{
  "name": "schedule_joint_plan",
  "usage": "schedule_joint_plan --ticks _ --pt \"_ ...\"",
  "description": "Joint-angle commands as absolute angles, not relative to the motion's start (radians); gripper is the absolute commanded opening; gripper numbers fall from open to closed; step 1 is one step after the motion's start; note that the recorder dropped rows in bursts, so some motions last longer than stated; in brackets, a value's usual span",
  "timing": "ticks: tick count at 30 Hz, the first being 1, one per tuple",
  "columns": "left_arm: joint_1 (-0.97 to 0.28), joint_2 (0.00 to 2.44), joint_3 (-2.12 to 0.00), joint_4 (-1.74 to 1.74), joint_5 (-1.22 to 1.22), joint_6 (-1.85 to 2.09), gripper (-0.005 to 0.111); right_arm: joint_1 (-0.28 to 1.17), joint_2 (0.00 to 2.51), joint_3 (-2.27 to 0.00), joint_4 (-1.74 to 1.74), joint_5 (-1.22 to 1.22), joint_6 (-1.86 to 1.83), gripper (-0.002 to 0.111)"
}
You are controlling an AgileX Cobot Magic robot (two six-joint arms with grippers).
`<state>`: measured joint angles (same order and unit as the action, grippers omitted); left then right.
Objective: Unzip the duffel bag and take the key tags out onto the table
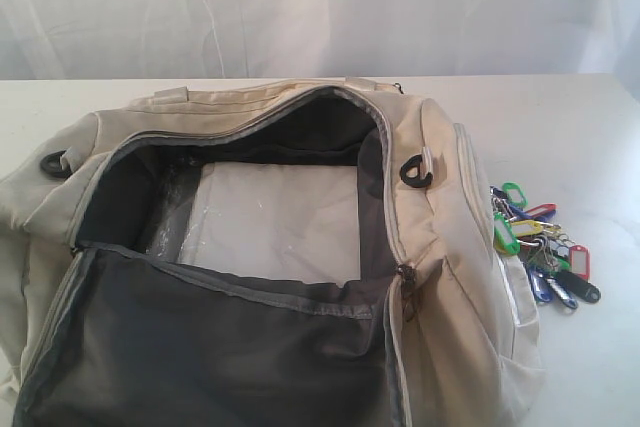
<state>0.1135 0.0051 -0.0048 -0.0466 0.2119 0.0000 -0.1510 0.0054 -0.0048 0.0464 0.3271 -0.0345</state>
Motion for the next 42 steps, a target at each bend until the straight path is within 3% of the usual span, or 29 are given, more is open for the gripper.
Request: schedule_joint_plan --ticks 1,35,42 --pt "0.117 0.0 0.0 -0.055 0.209 0.0 0.0 -0.146 0.0 0.0 0.047 0.316 -0.029 0.0" --pt "0.117 0.0 0.0 -0.055 0.209 0.0 0.0 -0.146 0.0 0.0 0.047 0.316 -0.029 0.0" --pt "0.117 0.0 0.0 -0.055 0.209 0.0 0.0 -0.092 0.0 0.0 0.047 0.316 -0.029 0.0"
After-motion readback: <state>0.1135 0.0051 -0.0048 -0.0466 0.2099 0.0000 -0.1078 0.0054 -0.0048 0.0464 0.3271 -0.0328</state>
